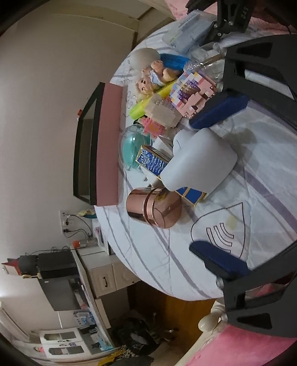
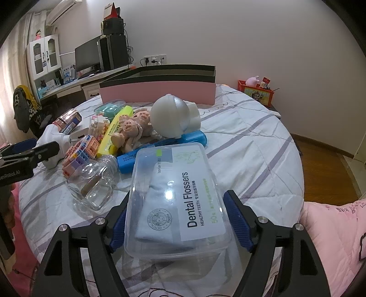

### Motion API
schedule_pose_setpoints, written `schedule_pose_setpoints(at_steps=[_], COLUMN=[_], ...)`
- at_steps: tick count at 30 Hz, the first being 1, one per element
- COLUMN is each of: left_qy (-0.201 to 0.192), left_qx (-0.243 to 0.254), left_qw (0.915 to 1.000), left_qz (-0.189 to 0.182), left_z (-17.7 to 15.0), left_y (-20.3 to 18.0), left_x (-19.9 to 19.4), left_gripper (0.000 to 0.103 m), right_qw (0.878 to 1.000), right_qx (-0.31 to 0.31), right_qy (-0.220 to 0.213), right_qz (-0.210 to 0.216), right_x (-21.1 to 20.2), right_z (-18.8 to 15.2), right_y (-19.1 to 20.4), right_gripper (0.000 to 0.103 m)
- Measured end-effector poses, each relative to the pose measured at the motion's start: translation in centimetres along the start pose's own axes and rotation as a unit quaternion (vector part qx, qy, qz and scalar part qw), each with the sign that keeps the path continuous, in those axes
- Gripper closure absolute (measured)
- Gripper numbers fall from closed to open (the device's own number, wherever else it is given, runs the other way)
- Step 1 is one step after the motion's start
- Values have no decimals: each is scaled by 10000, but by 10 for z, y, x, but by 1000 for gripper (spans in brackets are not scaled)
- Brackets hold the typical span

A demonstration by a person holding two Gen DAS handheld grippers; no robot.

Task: Organize rigid objects
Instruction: 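Grasp the white plug adapter with the left gripper while the right grasps the Dental Flossers box, then carry both items into the pink box and open both grippers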

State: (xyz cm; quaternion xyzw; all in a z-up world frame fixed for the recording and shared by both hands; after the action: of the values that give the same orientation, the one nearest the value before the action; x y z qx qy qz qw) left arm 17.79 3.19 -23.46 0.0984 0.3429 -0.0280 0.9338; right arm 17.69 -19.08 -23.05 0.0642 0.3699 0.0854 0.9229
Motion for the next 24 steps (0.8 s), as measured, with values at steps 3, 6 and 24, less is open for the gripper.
schedule_pose_setpoints(at_steps=[3, 6, 24], left_qy=[52, 158, -261], left_qx=[79, 325, 334], left_qw=[9998, 9992, 9980], left_qz=[-179, -149, -476], left_z=[1, 2, 1], left_y=[-6, -15, -5], left_x=[4, 10, -20], left_gripper=[29, 42, 48], right_qw=[10000, 10000, 9994], right_qx=[-4, 3, 257], right_qy=[-1, -4, -178], right_qz=[12, 32, 142], right_x=[1, 1, -16], right_z=[0, 0, 16], right_y=[0, -1, -8], right_gripper=[25, 24, 39])
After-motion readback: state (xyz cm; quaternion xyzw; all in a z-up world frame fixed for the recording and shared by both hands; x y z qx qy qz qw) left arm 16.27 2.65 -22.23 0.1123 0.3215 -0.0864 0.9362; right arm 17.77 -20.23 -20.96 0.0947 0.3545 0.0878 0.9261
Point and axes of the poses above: each gripper's, at about its wrist camera, not at the fingertips, and x roughly the way its jaws point, y to its left, z to its top, the point moved 1 cm from there along x, roughly the way its jaws point, and after that the axes turned 12 degrees about x, right-handed, at the moved point
